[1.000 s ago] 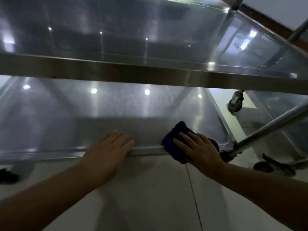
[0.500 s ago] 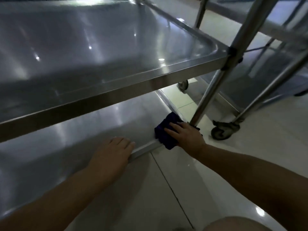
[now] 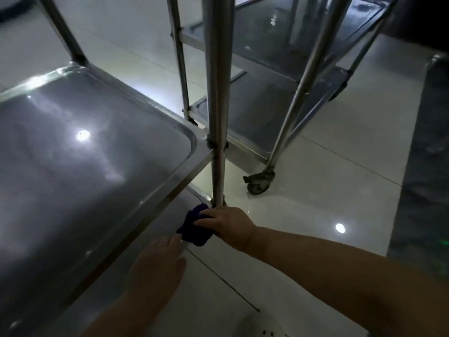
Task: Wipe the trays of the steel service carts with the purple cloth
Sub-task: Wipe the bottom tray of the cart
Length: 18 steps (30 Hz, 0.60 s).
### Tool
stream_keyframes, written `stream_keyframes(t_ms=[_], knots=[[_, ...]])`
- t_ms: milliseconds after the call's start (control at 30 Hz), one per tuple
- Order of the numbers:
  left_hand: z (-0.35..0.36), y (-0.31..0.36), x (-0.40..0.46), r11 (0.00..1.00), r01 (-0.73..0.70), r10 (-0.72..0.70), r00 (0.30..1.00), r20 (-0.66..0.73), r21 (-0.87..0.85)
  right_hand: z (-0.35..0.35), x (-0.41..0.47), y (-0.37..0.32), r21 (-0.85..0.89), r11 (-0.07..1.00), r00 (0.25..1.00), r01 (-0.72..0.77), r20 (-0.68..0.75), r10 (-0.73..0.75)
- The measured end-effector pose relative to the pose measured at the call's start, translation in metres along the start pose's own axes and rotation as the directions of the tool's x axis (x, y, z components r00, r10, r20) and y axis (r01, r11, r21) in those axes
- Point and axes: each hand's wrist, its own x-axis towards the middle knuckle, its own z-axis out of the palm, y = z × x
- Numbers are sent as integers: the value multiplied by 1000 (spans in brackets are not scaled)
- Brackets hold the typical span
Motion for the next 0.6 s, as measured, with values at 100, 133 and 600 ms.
stream_keyframes(t_ms=[100, 133, 600], knots=[[-41, 46, 3, 934, 236, -204, 968, 144, -267, -48, -21, -12, 58, 991, 989, -117, -80, 121], [-57, 63, 4, 877, 312, -255, 947, 196, -367, -66, -29, -16, 62, 986, 983, -153, -88, 158], [-418, 306, -7, 354, 405, -329, 898, 293, -843, -462, -113, -124, 226, 902, 916, -367, -83, 393]])
